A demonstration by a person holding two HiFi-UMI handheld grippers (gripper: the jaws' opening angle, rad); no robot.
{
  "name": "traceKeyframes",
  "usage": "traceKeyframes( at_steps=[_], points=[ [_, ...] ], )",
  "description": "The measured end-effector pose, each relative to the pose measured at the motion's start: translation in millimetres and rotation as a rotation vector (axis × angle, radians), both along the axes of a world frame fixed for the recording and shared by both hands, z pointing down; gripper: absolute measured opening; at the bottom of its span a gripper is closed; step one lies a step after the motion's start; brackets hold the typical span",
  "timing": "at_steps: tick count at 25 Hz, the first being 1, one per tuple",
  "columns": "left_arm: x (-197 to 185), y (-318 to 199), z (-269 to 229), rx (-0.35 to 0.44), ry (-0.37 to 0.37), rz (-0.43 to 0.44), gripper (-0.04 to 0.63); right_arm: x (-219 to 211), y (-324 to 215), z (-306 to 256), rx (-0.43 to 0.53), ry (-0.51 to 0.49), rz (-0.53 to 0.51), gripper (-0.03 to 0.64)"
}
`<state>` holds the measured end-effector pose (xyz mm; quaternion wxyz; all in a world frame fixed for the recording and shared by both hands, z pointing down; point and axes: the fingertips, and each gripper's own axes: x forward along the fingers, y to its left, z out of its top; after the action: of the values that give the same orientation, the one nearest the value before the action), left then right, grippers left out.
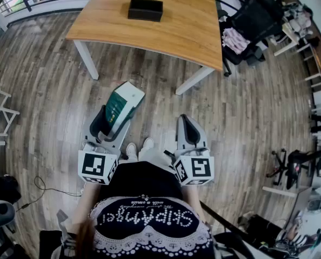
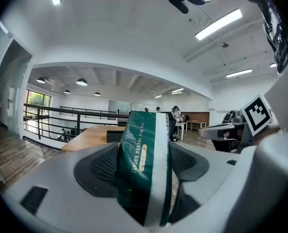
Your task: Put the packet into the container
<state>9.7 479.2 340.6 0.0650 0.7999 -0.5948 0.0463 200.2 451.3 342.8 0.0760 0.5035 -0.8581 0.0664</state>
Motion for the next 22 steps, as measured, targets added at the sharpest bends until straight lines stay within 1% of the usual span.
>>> traceKeyframes(
  at_steps=[18, 22],
  points=[
    [-9.6, 9.9, -6.3, 0.011, 0.008, -0.012, 0.35, -10.0, 9.5, -8.4, 0.009, 0.007, -0.027, 0.037],
    [-14.1, 9.7, -7.0, 0.015, 0.006, -0.014, 0.35, -9.5, 10.1, -9.8, 0.016, -0.027, -0.019, 0.037]
  ],
)
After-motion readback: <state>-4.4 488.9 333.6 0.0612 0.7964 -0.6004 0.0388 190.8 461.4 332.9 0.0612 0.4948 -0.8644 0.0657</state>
